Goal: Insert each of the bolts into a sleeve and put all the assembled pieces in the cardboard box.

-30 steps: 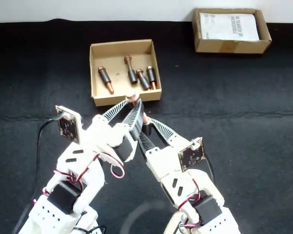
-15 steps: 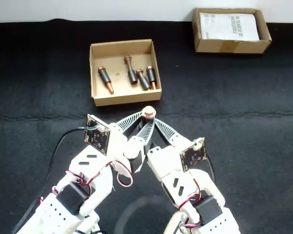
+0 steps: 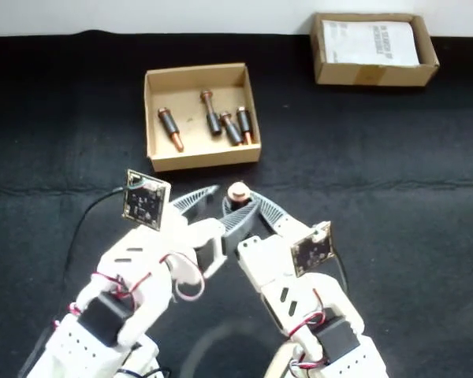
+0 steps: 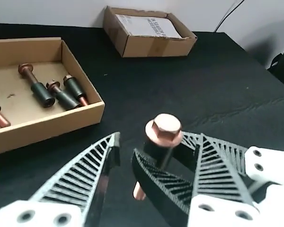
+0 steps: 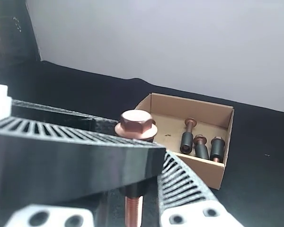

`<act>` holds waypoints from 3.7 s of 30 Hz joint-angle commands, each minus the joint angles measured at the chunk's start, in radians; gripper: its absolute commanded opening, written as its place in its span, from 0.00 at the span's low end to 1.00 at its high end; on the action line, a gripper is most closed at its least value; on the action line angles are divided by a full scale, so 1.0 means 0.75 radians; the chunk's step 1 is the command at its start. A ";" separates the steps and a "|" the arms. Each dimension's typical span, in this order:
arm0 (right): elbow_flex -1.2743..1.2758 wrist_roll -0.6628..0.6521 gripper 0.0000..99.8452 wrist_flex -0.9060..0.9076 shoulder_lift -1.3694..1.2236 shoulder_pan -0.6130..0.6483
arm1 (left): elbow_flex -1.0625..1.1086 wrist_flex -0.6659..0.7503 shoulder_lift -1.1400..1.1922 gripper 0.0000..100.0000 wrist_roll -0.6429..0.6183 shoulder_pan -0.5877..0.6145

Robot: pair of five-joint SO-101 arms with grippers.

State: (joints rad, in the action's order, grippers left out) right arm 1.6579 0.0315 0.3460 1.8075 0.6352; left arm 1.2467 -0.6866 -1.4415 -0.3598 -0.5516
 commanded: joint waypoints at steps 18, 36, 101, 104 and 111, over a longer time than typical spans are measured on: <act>0.195 -0.014 0.01 -0.028 0.013 -0.105 | -0.609 -0.626 -0.224 0.01 -0.125 -0.136; 0.050 -0.012 0.01 0.066 0.013 -0.105 | 0.191 -0.540 -0.496 0.01 -0.125 0.785; -4.105 0.231 0.01 0.987 -3.962 -0.177 | 0.609 0.031 -0.230 0.01 -0.125 0.901; -4.105 0.231 0.01 1.006 -3.999 -0.150 | 0.609 0.031 -0.230 0.01 -0.125 0.901; -4.160 0.070 0.11 1.347 -3.988 -0.062 | 0.609 0.029 -0.273 0.01 -0.125 0.901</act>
State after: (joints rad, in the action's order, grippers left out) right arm -1.3740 0.1634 1.2543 -1.2167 0.5524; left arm 1.6763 -0.6820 -1.6210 -0.4565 0.1174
